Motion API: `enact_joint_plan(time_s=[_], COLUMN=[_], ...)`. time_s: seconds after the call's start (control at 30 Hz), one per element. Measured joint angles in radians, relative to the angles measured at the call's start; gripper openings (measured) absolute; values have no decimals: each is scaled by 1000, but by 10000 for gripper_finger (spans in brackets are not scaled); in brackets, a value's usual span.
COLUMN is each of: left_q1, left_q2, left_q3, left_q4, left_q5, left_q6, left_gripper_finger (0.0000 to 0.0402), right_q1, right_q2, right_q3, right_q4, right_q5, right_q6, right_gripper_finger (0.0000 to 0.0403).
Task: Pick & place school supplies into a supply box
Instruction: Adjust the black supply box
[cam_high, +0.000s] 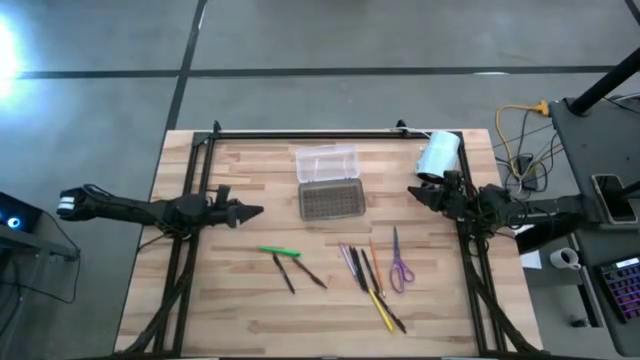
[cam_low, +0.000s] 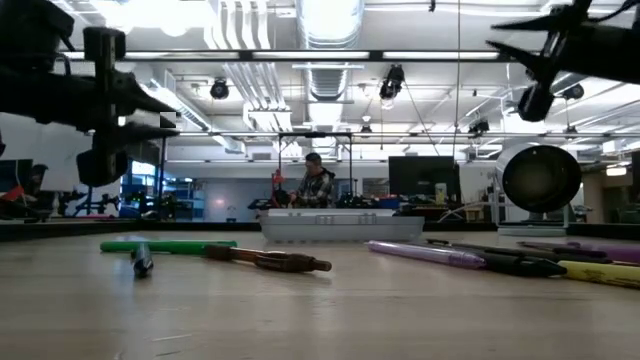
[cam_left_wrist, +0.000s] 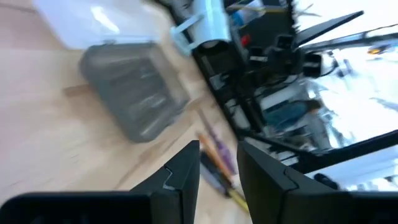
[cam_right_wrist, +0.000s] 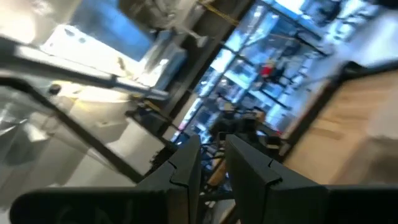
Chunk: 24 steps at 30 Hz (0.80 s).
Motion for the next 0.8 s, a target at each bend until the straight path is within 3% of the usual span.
enact_joint_plan(time_s=[0.1, 0.27, 0.43, 0.67, 0.8], left_q1=[-1, -1, -1, -1, -1], left_q2=[0, 0, 1, 2, 2], left_q3=[0, 0, 0, 0, 0], left_q4=[44, 46, 45, 44, 44], left_q5=[0, 0, 1, 1, 2], left_q6=[0, -7, -15, -15, -15], left_gripper_finger=[92, 92, 92, 92, 92], right_q1=[-1, -3, -3, -3, -3], right_q2=[70, 168, 282, 422, 506], right_q3=[50, 151, 271, 525, 636], right_q4=[37, 34, -21, -701, -920], right_q5=[-8, 130, -47, 39, 74], right_q6=[-65, -136, -95, -24, -15], right_gripper_finger=[68, 68, 68, 82, 100])
